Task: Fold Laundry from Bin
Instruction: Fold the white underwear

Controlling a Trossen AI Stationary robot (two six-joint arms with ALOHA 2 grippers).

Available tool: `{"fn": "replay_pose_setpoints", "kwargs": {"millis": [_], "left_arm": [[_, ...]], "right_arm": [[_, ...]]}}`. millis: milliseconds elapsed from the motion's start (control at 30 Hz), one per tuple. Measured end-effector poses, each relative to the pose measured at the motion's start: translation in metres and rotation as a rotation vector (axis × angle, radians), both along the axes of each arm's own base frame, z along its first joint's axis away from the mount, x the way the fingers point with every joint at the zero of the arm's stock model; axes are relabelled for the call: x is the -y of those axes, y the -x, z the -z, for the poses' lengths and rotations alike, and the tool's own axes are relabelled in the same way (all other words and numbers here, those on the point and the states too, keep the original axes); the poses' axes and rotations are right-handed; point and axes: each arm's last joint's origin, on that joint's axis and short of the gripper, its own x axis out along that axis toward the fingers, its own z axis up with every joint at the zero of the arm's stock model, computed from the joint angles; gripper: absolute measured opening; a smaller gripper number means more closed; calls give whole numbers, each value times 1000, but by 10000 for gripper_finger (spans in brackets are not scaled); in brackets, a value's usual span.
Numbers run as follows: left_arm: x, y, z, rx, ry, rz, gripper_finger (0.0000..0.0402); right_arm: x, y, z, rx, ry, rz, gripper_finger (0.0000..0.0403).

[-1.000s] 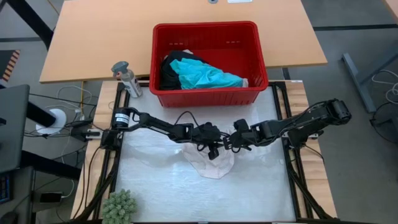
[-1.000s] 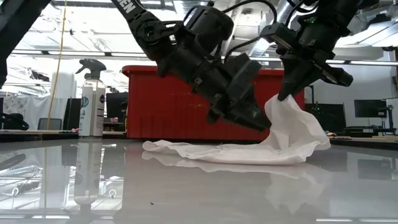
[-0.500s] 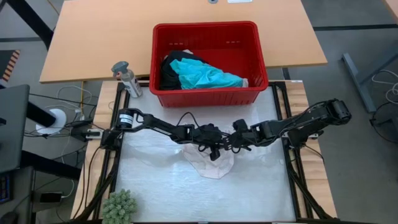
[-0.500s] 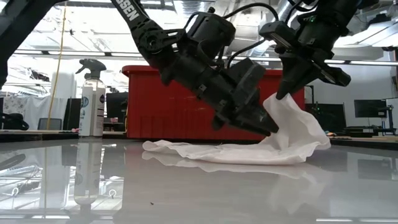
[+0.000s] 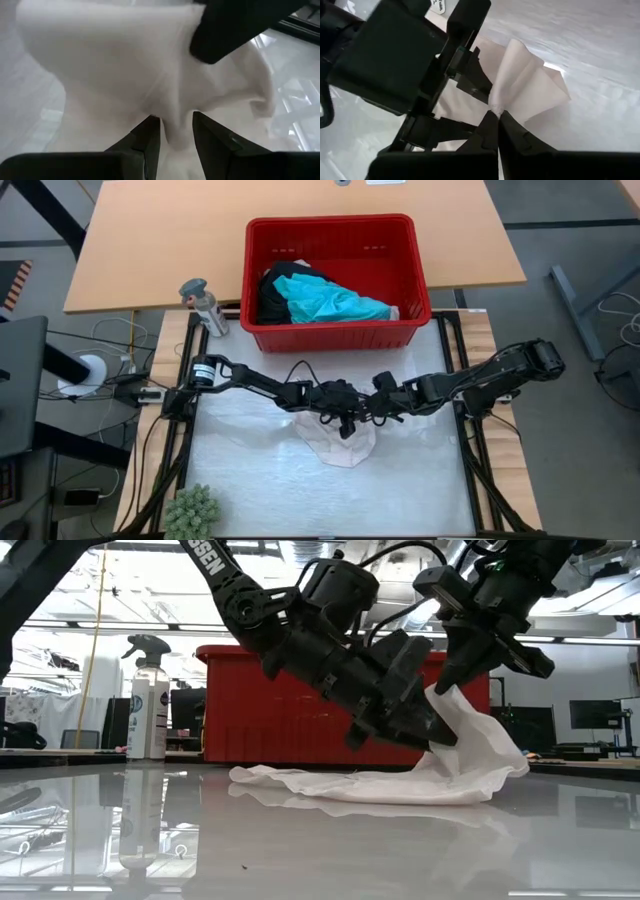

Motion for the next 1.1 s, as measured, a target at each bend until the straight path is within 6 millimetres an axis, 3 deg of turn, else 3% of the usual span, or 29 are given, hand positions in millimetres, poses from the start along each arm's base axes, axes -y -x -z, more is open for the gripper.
{"fn": "replay_pose_setpoints", "kwargs": {"millis": [133,433,733,1100], "left_arm": [[-6,4,3,-69,0,-9,102],[-28,13,-12,-140,-7,-24,102],[-21,14,-14,-148,64,94,102],[-9,16,-15,-175,-177,-142,102]], "right_arm": [[0,2,1,-19,4,-1,22],[0,2,1,-25,5,0,22],[0,3,2,-37,-2,15,22],[1,3,2,-35,-2,16,22]]}}
